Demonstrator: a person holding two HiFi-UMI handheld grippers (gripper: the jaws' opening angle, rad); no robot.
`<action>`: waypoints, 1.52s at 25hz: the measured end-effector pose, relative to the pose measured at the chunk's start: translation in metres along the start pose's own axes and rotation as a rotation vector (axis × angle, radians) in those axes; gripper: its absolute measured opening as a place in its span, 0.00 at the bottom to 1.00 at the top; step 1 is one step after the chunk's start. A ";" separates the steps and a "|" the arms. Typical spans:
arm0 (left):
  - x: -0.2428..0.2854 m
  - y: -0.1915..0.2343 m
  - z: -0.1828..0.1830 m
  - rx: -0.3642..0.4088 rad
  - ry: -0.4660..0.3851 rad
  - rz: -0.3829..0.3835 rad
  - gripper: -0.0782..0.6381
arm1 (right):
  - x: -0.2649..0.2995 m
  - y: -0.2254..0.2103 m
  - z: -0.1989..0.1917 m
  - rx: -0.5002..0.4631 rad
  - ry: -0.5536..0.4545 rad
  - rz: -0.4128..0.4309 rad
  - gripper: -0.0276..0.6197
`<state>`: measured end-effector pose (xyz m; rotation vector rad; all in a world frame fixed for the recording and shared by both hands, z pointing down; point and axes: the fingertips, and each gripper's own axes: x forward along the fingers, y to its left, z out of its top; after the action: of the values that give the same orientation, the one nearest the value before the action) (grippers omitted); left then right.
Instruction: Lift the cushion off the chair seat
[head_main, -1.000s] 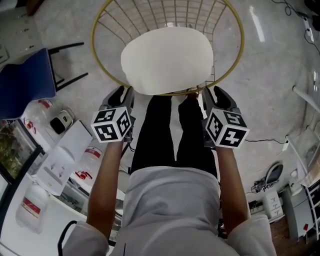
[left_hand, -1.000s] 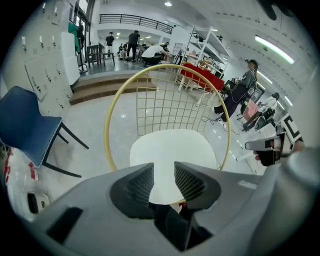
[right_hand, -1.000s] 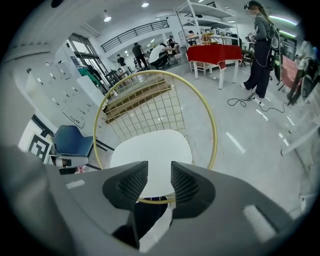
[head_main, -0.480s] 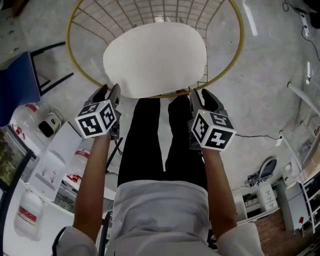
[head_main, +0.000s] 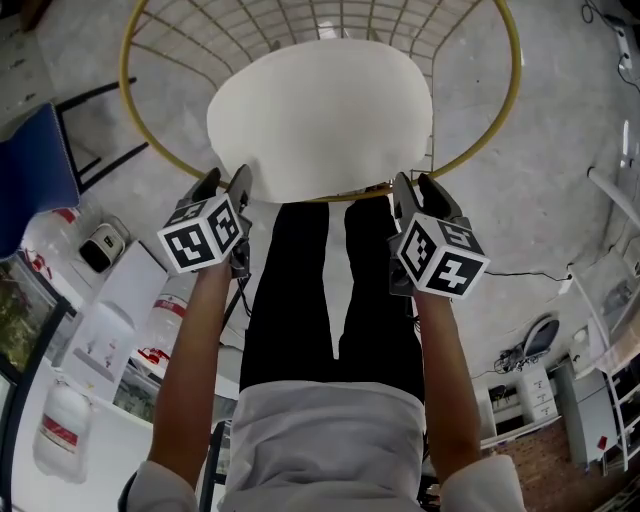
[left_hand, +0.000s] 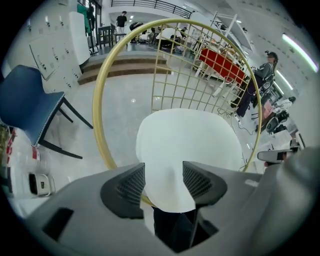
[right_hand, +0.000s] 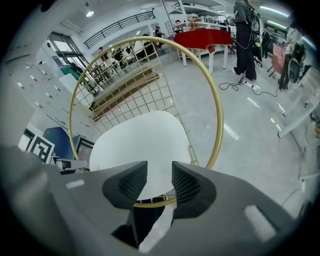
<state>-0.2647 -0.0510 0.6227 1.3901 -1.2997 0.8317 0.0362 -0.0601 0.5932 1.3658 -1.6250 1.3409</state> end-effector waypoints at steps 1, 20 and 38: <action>0.003 0.002 0.000 0.002 0.002 0.002 0.45 | 0.003 -0.001 0.000 0.002 0.001 -0.002 0.29; 0.034 0.011 -0.004 0.087 0.046 0.114 0.49 | 0.056 -0.025 -0.022 0.106 0.051 -0.037 0.45; 0.054 0.017 -0.005 0.036 0.066 0.156 0.52 | 0.080 -0.040 -0.029 0.143 0.077 -0.116 0.51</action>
<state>-0.2706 -0.0591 0.6791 1.2908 -1.3605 1.0017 0.0486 -0.0564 0.6869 1.4501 -1.4007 1.4445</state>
